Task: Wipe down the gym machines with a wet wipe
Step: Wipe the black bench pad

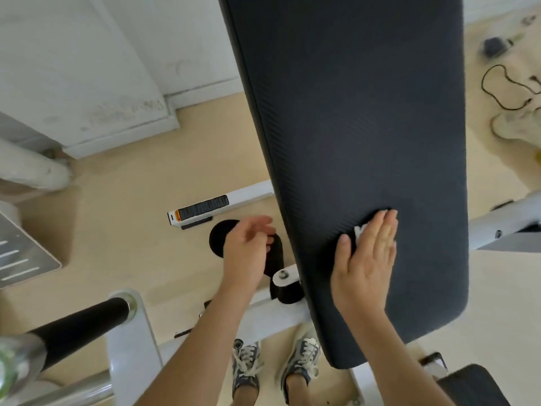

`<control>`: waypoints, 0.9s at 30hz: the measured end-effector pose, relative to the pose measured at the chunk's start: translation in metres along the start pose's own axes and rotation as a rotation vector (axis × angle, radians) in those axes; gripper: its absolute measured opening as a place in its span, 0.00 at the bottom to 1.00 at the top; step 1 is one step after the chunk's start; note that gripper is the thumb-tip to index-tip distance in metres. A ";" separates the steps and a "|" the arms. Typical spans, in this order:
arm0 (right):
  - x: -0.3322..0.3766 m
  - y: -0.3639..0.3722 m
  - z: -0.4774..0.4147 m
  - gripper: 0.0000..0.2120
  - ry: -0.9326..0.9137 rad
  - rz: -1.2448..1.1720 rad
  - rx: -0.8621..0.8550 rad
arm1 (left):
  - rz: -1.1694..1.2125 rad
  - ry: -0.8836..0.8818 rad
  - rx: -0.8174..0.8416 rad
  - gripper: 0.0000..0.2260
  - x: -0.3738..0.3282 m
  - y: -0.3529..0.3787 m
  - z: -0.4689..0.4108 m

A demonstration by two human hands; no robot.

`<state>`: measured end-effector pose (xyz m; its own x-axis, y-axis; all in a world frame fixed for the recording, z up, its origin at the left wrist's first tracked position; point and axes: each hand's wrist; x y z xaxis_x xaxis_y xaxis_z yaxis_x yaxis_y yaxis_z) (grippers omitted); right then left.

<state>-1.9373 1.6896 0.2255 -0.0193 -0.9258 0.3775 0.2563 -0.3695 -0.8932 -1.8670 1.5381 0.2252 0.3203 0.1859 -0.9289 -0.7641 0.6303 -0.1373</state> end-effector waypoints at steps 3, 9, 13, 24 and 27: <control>0.027 0.016 0.025 0.31 -0.286 0.079 0.044 | -0.237 0.549 -0.024 0.13 -0.060 0.006 0.014; -0.036 -0.004 -0.042 0.28 0.010 0.002 -0.081 | -0.959 1.195 0.286 0.18 -0.096 0.029 -0.018; -0.010 0.012 -0.016 0.29 0.381 -0.229 -0.124 | -1.341 1.274 0.450 0.22 -0.078 0.035 -0.047; -0.057 0.001 -0.047 0.33 0.401 -0.201 -0.150 | -1.478 1.531 0.519 0.19 -0.125 0.032 -0.090; -0.041 -0.007 -0.061 0.35 0.653 -0.369 -0.172 | -1.488 1.529 0.405 0.20 -0.147 0.048 -0.122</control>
<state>-1.9972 1.7257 0.2012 -0.6545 -0.5798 0.4853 -0.0299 -0.6215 -0.7828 -2.0190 1.4487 0.3132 -0.3258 -0.9104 0.2551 -0.2508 -0.1769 -0.9517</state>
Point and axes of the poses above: each hand's wrist, its own z-axis away from the middle knuckle, its own y-axis out of the palm, x = y × z, and after that the axes turned 15 degrees about y, right-handed
